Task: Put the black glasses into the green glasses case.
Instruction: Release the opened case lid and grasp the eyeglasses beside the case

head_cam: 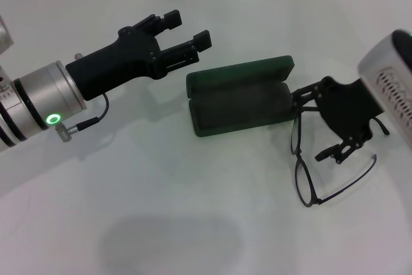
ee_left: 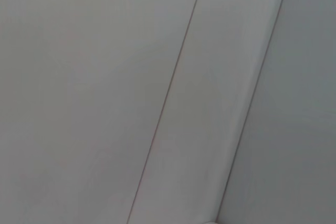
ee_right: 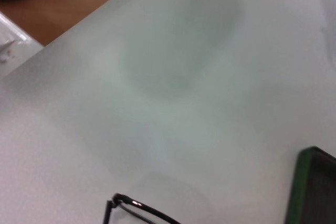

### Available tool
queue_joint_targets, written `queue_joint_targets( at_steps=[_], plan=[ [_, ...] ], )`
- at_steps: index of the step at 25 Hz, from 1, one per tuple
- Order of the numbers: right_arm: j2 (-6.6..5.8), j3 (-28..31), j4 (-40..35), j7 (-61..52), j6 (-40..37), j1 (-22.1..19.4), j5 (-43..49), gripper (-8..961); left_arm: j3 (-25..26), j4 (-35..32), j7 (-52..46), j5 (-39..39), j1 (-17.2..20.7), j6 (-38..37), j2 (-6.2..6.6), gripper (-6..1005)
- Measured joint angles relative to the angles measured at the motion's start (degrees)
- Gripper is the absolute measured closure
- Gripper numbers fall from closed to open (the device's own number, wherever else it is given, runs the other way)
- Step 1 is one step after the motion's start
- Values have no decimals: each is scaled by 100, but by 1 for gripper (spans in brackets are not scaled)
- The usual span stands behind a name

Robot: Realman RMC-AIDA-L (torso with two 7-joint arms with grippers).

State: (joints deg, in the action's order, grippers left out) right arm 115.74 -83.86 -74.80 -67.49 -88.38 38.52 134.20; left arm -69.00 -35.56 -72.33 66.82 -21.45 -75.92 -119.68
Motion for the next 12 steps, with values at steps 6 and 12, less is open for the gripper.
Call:
queue_joint_targets(
  at_steps=[6, 12],
  plan=[
    [11, -777, -6, -30, 518, -8, 143, 85, 1, 99, 12, 42, -51, -11, 3, 106],
    [35, -1493, 92, -322, 1062, 46, 523, 85, -14, 364, 234, 50, -246, -13, -2, 105]
  ],
)
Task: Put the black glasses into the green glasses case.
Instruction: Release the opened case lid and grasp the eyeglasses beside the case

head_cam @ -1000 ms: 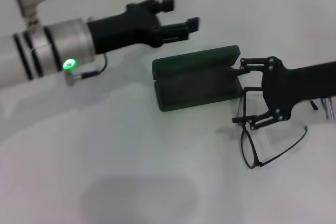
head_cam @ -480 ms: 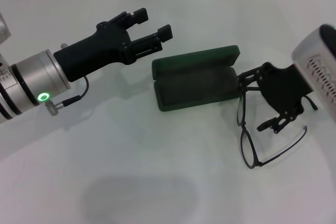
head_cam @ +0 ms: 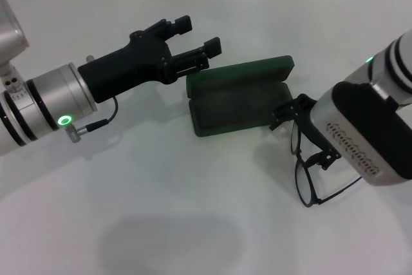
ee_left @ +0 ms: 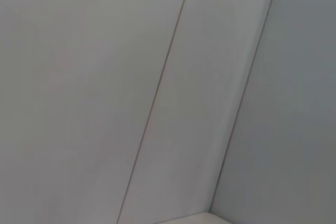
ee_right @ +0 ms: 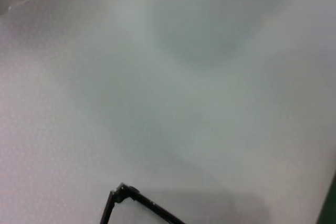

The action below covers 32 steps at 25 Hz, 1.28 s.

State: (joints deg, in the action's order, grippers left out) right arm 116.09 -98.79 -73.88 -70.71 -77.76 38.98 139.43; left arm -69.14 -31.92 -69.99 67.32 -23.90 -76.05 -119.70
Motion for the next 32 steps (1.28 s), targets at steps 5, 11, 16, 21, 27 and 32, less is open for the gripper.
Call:
queue_joint_targets(
  at_steps=[5, 11, 16, 21, 27, 32],
  plan=[
    [10, -295, 38, -79, 157, 47, 23, 120, -1, 50, 55, 0, -9, 0, 0, 105],
    [9, -597, 141, -104, 300, 80, 30, 191, 6, 152, 131, -10, -13, 27, 7, 105],
    [-1, -752, 275, -118, 448, 139, 29, 242, 6, 169, 158, -11, -15, 38, 8, 105],
    [-2, -829, 296, -122, 484, 141, 27, 284, 11, 169, 163, -11, 12, 50, 10, 106],
    [3, -838, 324, -120, 442, 178, 30, 381, 14, 169, 222, -27, 34, 58, 17, 106],
    [4, -859, 324, -116, 409, 163, 6, 449, 15, 169, 264, -41, 44, 58, 17, 106]
  ],
)
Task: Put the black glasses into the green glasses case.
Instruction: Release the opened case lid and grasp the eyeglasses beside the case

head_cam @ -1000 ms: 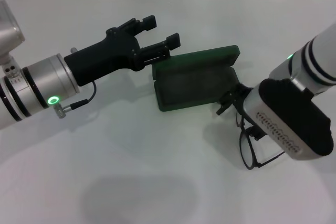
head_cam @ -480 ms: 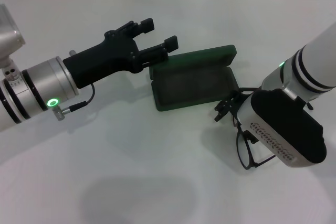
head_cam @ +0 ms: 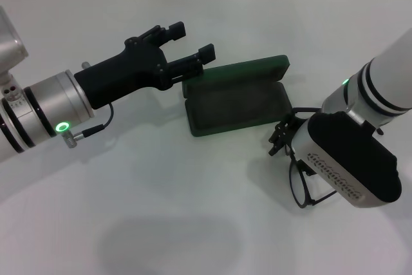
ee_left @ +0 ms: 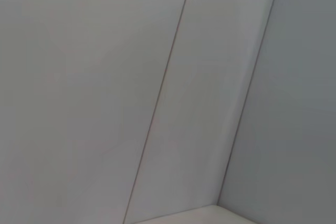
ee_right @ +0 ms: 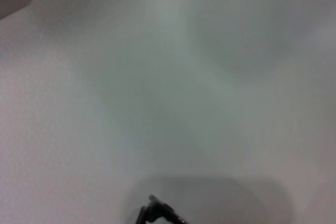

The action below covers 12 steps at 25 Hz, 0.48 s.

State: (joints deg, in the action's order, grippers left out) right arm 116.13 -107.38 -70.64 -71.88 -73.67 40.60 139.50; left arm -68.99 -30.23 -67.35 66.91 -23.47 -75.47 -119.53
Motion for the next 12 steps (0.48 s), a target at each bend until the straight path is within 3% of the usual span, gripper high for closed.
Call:
queue_joint_targets(
  at_steps=[7, 12],
  plan=[
    [20, 99, 16, -35, -58, -18, -107, 539, 0, 41, 51, -15, 14, -1, 0, 105],
    [7, 642, -85, -40, -457, -36, -320, 608, 67, 75, 79, -28, 23, -34, -12, 105]
  ],
)
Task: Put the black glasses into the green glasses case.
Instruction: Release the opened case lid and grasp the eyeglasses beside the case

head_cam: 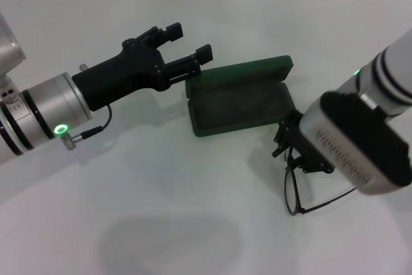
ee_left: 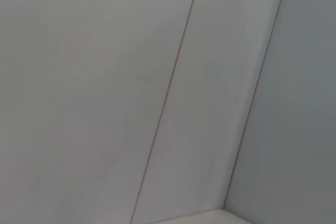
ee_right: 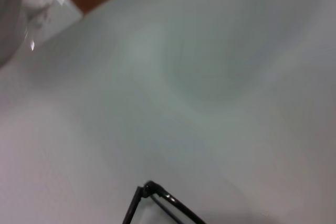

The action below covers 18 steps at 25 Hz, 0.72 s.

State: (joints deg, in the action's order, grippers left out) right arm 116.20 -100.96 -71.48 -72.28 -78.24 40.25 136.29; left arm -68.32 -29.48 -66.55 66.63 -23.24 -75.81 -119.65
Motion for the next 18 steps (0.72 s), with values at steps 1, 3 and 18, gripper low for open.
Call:
queue_joint_targets(
  at_steps=[1, 3, 18],
  plan=[
    [-7, 189, -35, 2, -133, -12, -60, 626, 30, 1, -5, -1, 5, -27, -2, 105],
    [-13, 524, -93, 29, -286, -74, -161, 661, 66, 4, -24, -2, 24, -96, -9, 105],
    [-23, 2186, -106, 248, -653, -632, -1263, 594, 91, -34, -126, -6, -18, -330, 21, 106]
  ],
)
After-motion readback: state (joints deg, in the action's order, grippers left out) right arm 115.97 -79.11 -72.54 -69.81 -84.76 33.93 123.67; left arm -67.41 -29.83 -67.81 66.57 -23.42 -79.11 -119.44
